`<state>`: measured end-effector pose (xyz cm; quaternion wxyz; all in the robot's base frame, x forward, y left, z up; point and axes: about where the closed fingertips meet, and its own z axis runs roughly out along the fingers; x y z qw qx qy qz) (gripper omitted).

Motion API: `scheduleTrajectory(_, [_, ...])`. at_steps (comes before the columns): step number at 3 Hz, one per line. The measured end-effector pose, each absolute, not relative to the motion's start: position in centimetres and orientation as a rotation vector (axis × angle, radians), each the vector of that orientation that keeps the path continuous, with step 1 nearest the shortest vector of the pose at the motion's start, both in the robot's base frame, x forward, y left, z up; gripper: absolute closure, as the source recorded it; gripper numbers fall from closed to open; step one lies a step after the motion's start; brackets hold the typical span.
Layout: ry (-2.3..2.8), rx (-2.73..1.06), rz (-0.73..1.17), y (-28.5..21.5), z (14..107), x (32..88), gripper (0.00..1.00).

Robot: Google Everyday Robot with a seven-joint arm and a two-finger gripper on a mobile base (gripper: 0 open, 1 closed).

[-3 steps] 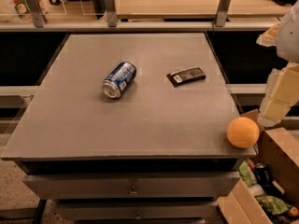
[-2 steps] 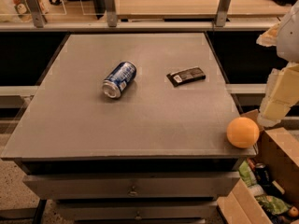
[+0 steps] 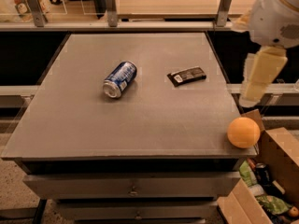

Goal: Place pepsi can upright

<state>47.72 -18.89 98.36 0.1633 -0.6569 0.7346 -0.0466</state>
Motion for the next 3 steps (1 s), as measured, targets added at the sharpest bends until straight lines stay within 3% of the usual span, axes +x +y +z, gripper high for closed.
scheduleTrajectory(3, [1.621, -2.358, -0.325, -9.1, 97.6, 57.0, 0.00])
